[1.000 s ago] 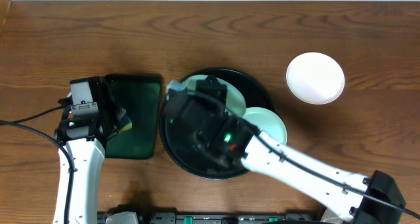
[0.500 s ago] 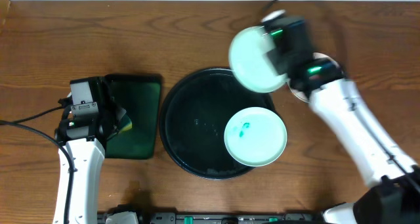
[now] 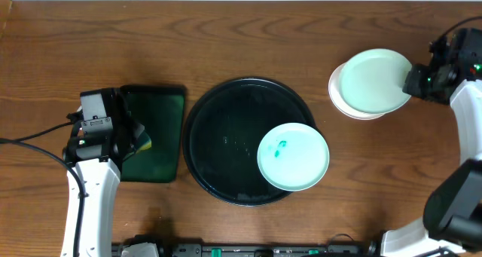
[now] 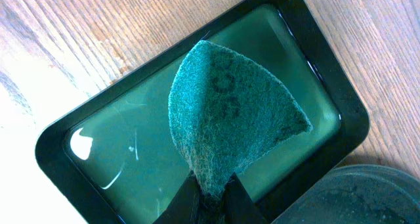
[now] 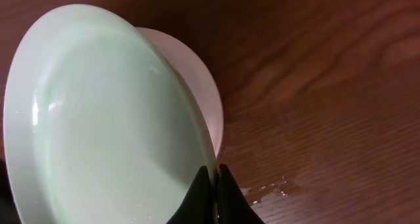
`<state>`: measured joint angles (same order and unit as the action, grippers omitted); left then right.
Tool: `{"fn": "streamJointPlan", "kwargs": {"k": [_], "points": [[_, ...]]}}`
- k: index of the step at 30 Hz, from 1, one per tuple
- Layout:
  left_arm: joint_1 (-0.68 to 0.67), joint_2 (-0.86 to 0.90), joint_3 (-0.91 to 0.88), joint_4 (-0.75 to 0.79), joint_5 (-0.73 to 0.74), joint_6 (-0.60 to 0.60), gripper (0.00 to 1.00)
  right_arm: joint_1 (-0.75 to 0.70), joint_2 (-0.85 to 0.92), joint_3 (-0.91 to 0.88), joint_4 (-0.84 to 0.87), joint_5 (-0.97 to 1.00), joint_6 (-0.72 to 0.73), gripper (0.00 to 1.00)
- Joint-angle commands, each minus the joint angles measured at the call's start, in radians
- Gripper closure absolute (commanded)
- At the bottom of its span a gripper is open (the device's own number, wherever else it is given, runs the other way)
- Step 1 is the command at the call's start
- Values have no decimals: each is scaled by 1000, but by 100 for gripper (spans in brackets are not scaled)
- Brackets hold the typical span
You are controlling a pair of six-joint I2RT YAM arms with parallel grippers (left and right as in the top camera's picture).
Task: Clean dirty plates on tray and stack at the side
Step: 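Lift the plate with the right gripper and stack it on the side plate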
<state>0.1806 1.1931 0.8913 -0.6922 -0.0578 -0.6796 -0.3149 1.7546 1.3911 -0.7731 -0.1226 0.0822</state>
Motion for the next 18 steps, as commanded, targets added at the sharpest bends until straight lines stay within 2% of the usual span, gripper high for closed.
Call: {"fn": "streamJointPlan", "kwargs": {"k": [1, 3, 5, 6, 8, 11, 12, 14, 16, 18], "points": [[4, -4, -3, 2, -5, 13, 93, -4, 34, 8, 7, -50, 37, 95], [4, -3, -3, 3, -5, 13, 93, -3, 61, 8, 26, -55, 46, 89], [4, -3, -3, 4, -5, 13, 93, 1, 82, 8, 42, -70, 48, 91], [4, -3, -3, 4, -5, 13, 93, 3, 90, 8, 50, -87, 48, 87], [4, -3, -3, 4, -5, 13, 92, 9, 98, 8, 59, -149, 47, 71], [4, -3, -3, 4, -5, 13, 93, 22, 92, 8, 50, -290, 23, 72], [4, -3, -3, 4, -5, 13, 93, 29, 87, 8, 42, -359, 12, 69], [4, -3, -3, 4, -5, 13, 93, 40, 69, 8, 7, -467, -1, 59], [4, -3, -3, 3, -5, 13, 93, 60, 39, 8, -54, -482, 16, 43], [4, -3, -3, 3, -5, 13, 92, 85, 2, 8, -119, -434, 43, 37]]}}
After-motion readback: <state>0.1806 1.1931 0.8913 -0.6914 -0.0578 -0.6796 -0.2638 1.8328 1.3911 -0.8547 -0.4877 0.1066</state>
